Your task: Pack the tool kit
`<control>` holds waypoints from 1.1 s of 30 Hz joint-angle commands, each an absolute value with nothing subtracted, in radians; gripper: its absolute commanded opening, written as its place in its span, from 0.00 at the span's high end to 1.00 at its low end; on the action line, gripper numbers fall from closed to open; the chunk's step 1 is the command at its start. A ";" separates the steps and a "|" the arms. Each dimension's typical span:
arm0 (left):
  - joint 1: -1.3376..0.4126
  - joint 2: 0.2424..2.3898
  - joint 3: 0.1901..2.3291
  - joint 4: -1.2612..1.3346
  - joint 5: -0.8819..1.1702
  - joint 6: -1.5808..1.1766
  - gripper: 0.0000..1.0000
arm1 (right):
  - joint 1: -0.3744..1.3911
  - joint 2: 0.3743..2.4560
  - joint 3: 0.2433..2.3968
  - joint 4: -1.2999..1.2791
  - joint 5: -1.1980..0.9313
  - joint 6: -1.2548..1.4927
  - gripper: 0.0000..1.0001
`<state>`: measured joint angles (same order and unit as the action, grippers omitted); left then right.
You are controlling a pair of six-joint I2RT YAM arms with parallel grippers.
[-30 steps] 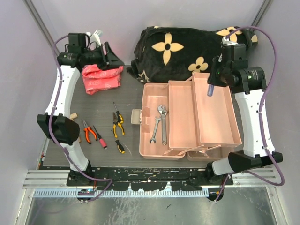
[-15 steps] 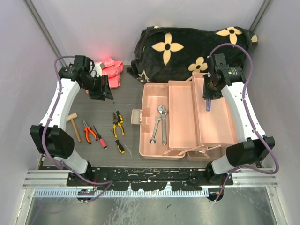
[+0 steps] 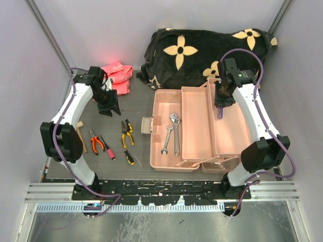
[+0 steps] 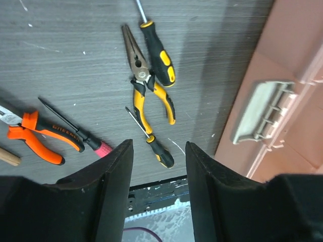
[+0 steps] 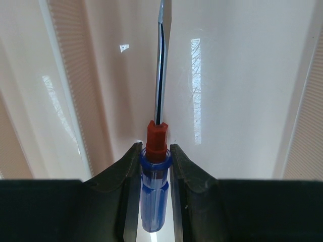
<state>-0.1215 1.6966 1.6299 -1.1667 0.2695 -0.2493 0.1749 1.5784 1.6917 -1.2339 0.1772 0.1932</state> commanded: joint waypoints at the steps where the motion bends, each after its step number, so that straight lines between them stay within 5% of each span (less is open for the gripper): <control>1: -0.120 1.763 1.594 -1.114 0.237 -0.320 0.54 | 0.178 1.577 1.701 -1.179 0.177 0.187 0.87; 7: -0.134 1.855 1.626 -1.081 0.215 -0.334 0.53 | 0.177 1.622 1.703 -1.152 0.173 0.180 0.85; 18: -0.153 1.910 1.611 -1.035 0.228 -0.393 0.41 | 0.177 1.611 1.726 -1.138 0.163 0.200 0.44; 33: -0.189 2.024 1.568 -0.906 0.268 -0.578 0.44 | 0.178 1.436 1.842 -1.291 0.195 0.262 0.38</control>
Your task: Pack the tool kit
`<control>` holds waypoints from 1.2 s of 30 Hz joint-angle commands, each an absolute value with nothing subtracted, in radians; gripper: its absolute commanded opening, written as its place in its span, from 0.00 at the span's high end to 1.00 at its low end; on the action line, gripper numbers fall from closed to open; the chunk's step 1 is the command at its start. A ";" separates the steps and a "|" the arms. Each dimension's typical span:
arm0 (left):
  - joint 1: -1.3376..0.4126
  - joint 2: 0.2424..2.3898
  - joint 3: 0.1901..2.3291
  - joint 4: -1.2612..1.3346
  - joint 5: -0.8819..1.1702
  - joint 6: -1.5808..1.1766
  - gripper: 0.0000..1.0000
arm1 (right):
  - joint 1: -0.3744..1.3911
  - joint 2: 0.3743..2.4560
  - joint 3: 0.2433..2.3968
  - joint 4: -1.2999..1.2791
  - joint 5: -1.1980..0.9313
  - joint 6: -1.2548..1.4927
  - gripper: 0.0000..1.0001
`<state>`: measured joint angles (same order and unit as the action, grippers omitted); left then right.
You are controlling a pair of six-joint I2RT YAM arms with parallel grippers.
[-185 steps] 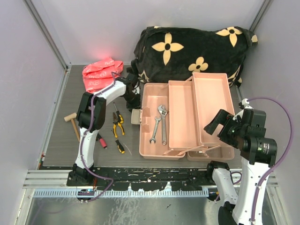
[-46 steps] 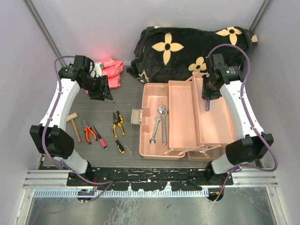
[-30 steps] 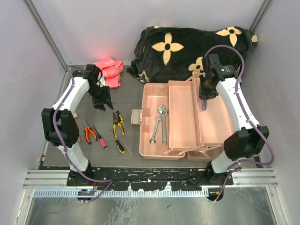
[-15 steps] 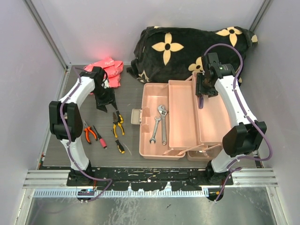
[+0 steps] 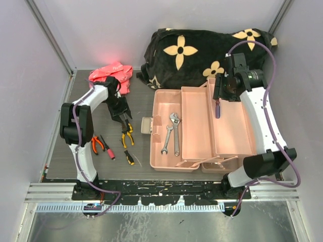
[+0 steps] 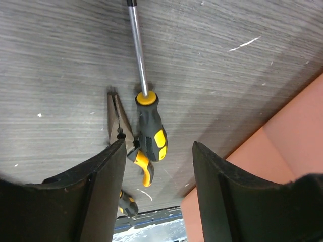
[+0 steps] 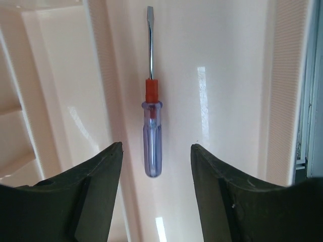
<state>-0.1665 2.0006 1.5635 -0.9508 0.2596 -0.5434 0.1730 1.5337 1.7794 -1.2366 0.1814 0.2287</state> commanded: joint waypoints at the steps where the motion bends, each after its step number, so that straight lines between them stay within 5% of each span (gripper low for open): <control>1: -0.195 2.031 1.566 -0.897 0.266 -0.584 0.44 | 0.177 1.426 1.846 -1.303 0.196 0.268 0.38; 12: -0.230 2.131 1.590 -0.870 0.221 -0.580 0.52 | 0.177 1.341 1.865 -1.383 0.206 0.303 0.38; 14: -0.229 2.137 1.593 -0.872 0.218 -0.571 0.62 | 0.178 1.331 1.855 -1.385 0.208 0.304 0.38; 17: -0.229 2.125 1.599 -0.880 0.219 -0.560 0.97 | 0.178 1.321 1.840 -1.374 0.204 0.309 0.38; 18: -0.230 2.111 1.604 -0.889 0.216 -0.555 1.00 | 0.177 1.317 1.836 -1.368 0.199 0.312 0.38; 36: -0.300 1.852 2.120 -0.771 0.704 -0.521 1.00 | 0.289 1.383 1.898 -0.956 -0.292 0.367 0.36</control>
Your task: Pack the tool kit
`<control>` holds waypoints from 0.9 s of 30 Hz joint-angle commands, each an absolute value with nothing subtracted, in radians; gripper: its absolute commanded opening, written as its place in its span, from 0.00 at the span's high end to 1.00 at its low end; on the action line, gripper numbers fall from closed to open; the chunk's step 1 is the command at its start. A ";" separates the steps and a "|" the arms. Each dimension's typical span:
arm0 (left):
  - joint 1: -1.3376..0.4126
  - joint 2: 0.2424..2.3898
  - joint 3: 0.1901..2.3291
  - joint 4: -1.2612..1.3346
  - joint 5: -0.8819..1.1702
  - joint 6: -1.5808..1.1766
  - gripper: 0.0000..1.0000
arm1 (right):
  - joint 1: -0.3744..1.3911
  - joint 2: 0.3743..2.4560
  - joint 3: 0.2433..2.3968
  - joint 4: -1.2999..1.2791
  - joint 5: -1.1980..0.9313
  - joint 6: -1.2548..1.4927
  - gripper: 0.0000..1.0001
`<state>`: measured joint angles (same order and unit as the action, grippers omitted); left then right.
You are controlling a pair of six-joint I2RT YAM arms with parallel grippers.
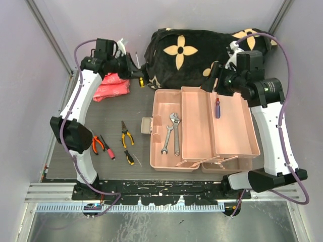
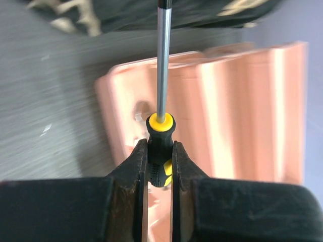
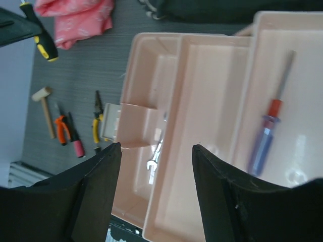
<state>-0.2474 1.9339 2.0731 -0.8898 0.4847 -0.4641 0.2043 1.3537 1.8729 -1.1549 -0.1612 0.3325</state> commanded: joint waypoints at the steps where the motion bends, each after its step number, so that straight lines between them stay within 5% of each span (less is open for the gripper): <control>1: -0.316 1.840 2.114 -0.734 0.742 -0.544 1.00 | 0.317 1.392 1.908 -0.937 -0.286 0.370 0.36; 10: -0.437 1.742 1.977 -0.403 0.880 -0.704 1.00 | 0.506 1.478 1.923 -0.762 -0.208 0.445 0.35; 22: -0.479 1.734 1.976 -0.374 0.905 -0.731 1.00 | 0.581 1.516 1.889 -0.760 -0.156 0.443 0.35; 27: -0.489 1.722 1.966 -0.348 0.928 -0.756 1.00 | 0.599 1.525 1.889 -0.754 -0.108 0.445 0.44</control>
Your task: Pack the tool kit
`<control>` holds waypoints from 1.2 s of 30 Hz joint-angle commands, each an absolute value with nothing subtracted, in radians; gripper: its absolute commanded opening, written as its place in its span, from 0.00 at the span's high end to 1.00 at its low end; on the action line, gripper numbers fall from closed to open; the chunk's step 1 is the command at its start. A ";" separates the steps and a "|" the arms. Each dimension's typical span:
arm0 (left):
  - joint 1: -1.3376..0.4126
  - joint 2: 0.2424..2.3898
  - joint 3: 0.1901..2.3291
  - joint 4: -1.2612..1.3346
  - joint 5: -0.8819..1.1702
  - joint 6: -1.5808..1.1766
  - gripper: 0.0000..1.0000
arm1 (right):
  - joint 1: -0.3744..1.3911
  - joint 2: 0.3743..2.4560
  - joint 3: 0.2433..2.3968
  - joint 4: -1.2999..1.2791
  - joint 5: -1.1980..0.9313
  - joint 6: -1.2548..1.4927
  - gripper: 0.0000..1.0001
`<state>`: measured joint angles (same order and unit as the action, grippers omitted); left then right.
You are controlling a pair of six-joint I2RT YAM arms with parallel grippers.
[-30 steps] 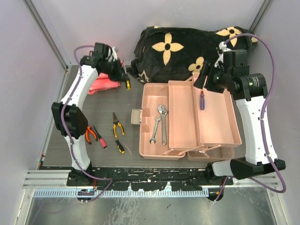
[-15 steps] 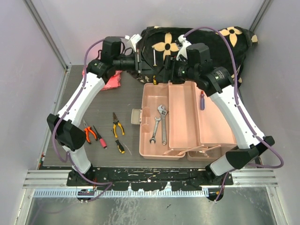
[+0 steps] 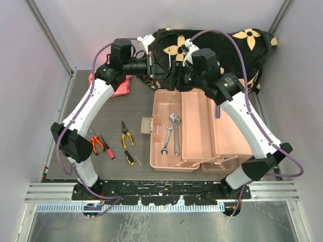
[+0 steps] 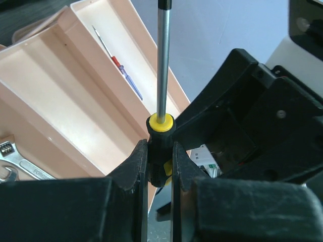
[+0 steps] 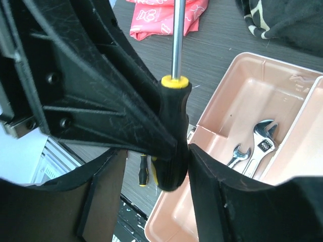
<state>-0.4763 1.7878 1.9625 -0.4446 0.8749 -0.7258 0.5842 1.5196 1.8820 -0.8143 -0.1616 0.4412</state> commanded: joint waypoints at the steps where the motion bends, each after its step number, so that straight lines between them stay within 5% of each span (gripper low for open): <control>1: -0.491 1.719 1.962 -0.344 0.930 -0.760 1.00 | 0.600 1.525 1.890 -0.755 -0.096 0.447 0.47; 6: -0.491 1.708 1.950 -0.340 0.919 -0.769 0.98 | 0.600 1.512 1.902 -0.777 -0.027 0.462 0.79; 10: -0.476 1.708 1.944 -0.373 0.849 -0.757 0.72 | 0.600 1.498 1.929 -0.822 0.038 0.466 0.99; 19: -0.324 1.709 1.918 -0.375 0.799 -0.824 0.48 | 0.579 1.464 1.968 -0.966 0.187 0.437 0.99; 27: -0.165 1.687 1.870 -0.767 0.548 -0.552 0.51 | 0.275 1.600 2.139 -1.453 0.336 0.322 0.96; 36: -0.116 1.581 1.676 -0.950 0.376 -0.357 0.52 | 0.168 1.533 1.854 -1.414 0.327 0.233 0.97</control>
